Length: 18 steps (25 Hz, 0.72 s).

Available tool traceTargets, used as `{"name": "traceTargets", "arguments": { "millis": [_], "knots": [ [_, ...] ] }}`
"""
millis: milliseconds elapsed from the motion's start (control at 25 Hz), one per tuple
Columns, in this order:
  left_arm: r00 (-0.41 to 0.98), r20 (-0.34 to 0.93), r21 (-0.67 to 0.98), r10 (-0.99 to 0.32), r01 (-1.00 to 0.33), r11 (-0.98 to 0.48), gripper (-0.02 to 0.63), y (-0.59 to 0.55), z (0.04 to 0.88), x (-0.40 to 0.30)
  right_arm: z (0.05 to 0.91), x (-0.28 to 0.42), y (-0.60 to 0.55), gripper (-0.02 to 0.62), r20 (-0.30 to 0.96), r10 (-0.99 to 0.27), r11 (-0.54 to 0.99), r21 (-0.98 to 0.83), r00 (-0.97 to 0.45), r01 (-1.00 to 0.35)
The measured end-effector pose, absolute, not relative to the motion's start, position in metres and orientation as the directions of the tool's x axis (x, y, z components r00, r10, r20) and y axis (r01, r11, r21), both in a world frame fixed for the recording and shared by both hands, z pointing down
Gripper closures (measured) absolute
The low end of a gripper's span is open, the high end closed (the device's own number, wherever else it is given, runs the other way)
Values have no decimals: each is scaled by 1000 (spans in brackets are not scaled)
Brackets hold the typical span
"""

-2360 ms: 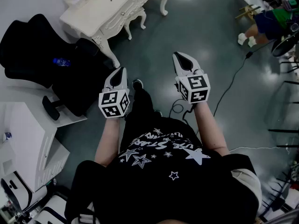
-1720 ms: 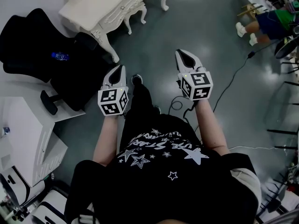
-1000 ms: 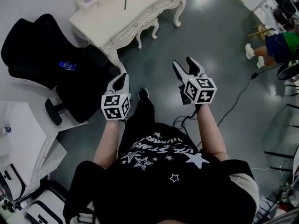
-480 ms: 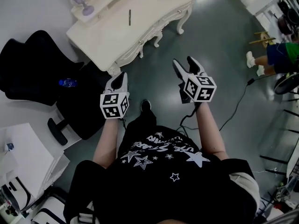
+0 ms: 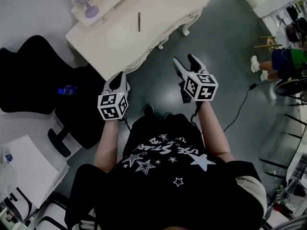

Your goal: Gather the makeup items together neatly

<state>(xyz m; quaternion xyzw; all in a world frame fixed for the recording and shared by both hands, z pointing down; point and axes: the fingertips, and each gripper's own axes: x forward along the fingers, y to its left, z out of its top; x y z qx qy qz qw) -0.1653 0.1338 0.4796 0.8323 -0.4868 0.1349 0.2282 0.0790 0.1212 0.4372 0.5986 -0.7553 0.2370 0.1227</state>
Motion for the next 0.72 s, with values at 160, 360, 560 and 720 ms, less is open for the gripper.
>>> {"name": "traceTargets", "arguments": {
  "millis": [160, 360, 560, 720],
  "knots": [
    [472, 451, 246, -757, -882, -403, 605, 118, 482, -173, 436, 71, 97, 281, 465, -842, 195, -210, -274, -958],
    [429, 433, 239, -793, -902, -358, 606, 98, 474, -179, 437, 61, 57, 287, 454, -832, 238, -228, -319, -944],
    [340, 441, 188, -830, -940, -285, 605, 81, 473, -191, 445, 31, 2, 299, 439, -796, 340, -247, -417, -908],
    [248, 451, 165, -857, -967, -193, 605, 63, 470, -205, 453, 8, -41, 305, 445, -752, 420, -245, -486, -874]
  ]
}}
